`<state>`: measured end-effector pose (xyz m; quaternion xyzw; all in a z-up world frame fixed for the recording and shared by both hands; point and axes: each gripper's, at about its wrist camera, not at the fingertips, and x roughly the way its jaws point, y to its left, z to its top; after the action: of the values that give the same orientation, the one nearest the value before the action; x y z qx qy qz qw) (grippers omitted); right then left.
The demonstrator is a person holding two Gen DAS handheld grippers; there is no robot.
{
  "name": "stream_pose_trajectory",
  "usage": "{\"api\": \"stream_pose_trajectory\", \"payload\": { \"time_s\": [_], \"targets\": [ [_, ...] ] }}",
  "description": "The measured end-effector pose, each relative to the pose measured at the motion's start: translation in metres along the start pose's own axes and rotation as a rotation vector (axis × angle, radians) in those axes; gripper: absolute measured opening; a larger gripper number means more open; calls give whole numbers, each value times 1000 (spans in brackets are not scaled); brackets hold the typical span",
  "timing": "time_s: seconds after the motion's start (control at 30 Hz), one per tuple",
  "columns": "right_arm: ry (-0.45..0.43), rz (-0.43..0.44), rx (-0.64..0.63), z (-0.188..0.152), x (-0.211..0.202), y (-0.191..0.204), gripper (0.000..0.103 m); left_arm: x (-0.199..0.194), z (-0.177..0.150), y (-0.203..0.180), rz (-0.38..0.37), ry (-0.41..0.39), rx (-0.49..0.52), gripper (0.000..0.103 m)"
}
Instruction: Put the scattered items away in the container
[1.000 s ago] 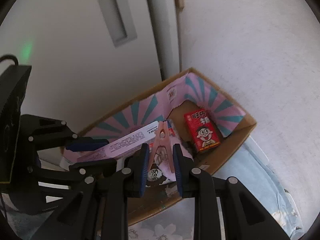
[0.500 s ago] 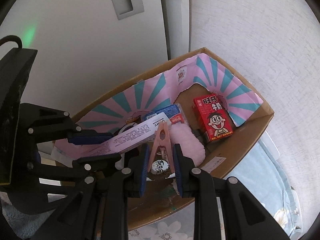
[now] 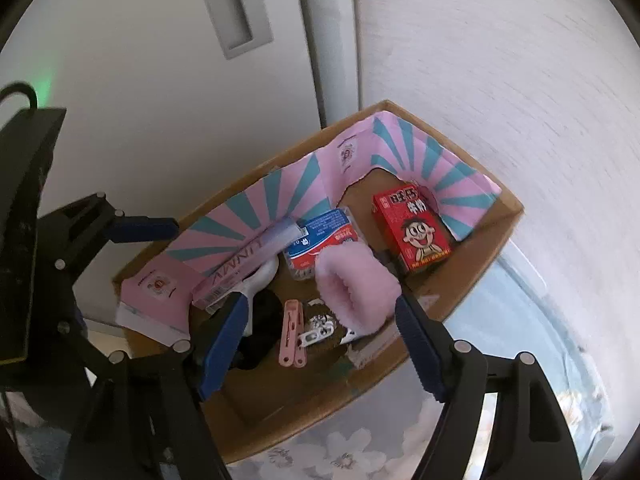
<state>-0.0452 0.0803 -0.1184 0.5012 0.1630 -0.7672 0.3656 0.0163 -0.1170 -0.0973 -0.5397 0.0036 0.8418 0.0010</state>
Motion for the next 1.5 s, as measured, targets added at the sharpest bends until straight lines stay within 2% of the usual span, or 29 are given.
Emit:
{"api": "stream_pose_trajectory", "payload": {
  "time_s": [0.63,0.9,1.07,1.5],
  "targets": [
    [-41,-7,126,-20,-31,-8,72,-16,-5,4,34,-3,-23,102],
    [-77,-45,277,-30,-53,-23,72,-24,0,3,79,-14,-35,102],
    [-106,-93,346,-39,-73,-34,72,-31,9,-8,98,-31,-5,102],
    [-150,-249,571,-91,-126,-72,72,-43,34,-64,22,-54,114,102]
  ]
}}
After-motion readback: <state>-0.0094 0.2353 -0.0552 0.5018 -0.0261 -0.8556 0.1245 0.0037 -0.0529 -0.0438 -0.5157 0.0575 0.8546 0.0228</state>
